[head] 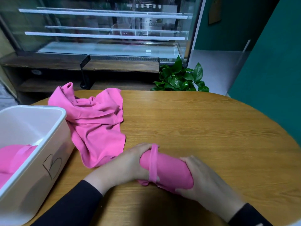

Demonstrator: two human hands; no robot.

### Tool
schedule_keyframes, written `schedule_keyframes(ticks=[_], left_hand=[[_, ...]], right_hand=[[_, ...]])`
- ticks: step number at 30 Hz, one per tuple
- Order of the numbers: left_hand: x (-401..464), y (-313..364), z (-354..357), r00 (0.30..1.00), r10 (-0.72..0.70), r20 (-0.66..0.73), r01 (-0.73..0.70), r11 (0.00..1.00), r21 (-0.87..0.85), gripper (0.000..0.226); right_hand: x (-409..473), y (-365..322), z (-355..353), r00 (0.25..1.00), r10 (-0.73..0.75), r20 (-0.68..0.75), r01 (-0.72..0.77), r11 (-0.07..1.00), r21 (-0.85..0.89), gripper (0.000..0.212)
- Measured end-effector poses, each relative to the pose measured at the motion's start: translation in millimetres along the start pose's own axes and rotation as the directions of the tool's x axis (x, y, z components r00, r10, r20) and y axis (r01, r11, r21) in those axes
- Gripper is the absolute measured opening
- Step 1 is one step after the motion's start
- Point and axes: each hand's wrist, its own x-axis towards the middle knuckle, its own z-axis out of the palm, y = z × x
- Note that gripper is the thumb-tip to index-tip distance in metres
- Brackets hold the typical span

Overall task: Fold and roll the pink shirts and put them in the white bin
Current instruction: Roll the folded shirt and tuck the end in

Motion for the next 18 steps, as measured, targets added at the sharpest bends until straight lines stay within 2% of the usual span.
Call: schedule_keyframes(ticks=[2, 4, 6, 9, 14, 17, 18], left_hand=[[1.6, 9.9, -9.2, 0.994, 0.046, 0.095, -0.069, 0.965, 0.255, 0.077], [4.0, 26.4, -10.0, 0.985, 0.071, 0.156, -0.147, 0.817, 0.557, 0.074], [6.2, 36.6, 0.1, 0.989, 0.087, 0.122, -0.148, 0.706, 0.693, 0.067], [7.3, 33.8, 11.1, 0.996, 0.086, 0.038, -0.089, 0.728, 0.680, 0.055], [-3.6, 11.9, -4.5, 0.997, -0.048, 0.054, 0.004, 0.781, 0.625, 0.072], [-10.1, 6.4, -13.2, 0.991, 0.029, 0.127, -0.082, 0.900, 0.428, 0.088], [-11.5, 6.7, -13.4, 0.989, 0.064, 0.130, -0.111, 0.908, 0.403, 0.092]], right_hand=[[4.6, -8.2, -1.6, 1.000, -0.027, 0.006, 0.027, 0.999, -0.025, 0.068], [13.5, -19.8, -2.8, 0.999, -0.037, 0.033, 0.039, 0.997, -0.060, 0.064], [21.7, -29.0, -1.1, 0.998, -0.042, 0.040, 0.045, 0.996, -0.072, 0.069], [26.7, -30.1, 2.3, 0.998, -0.047, 0.047, 0.051, 0.995, -0.081, 0.076], [25.4, -17.9, 7.9, 0.998, -0.063, 0.005, 0.064, 0.996, -0.063, 0.084], [24.1, -11.4, 15.5, 0.998, -0.055, -0.010, 0.056, 0.998, 0.012, 0.093], [23.0, -9.0, 17.6, 0.998, -0.057, -0.005, 0.057, 0.998, 0.034, 0.095]])
